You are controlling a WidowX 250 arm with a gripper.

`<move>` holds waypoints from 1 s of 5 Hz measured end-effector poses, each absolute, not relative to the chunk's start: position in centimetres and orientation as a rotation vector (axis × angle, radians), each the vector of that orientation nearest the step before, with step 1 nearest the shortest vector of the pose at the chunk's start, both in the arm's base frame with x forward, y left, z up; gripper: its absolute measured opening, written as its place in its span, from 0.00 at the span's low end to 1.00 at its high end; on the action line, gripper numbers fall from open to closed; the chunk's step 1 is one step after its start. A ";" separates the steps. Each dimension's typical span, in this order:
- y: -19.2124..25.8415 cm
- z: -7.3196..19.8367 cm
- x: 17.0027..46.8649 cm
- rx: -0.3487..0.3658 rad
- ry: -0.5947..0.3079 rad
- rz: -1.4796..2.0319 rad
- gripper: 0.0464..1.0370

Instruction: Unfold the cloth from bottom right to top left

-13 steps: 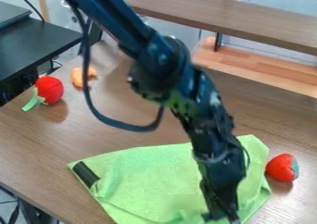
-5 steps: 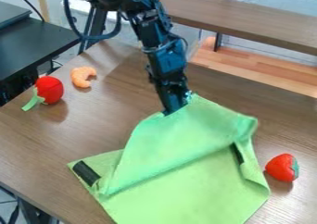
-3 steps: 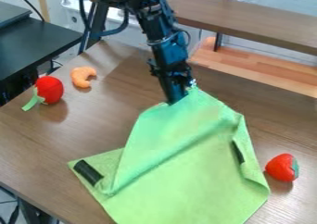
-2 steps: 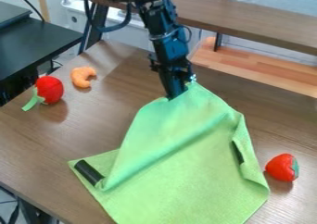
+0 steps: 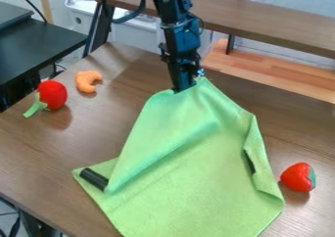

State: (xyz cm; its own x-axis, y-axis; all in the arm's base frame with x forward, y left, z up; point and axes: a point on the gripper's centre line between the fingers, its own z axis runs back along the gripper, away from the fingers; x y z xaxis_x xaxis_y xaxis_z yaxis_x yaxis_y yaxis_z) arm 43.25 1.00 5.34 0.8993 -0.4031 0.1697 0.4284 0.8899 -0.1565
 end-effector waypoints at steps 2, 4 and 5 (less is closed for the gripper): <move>2.0 5.6 45.2 -0.139 -0.055 -0.538 0.01; 2.7 6.1 47.0 -0.068 0.008 -0.660 0.01; 2.5 6.1 47.5 0.014 0.011 -0.726 0.01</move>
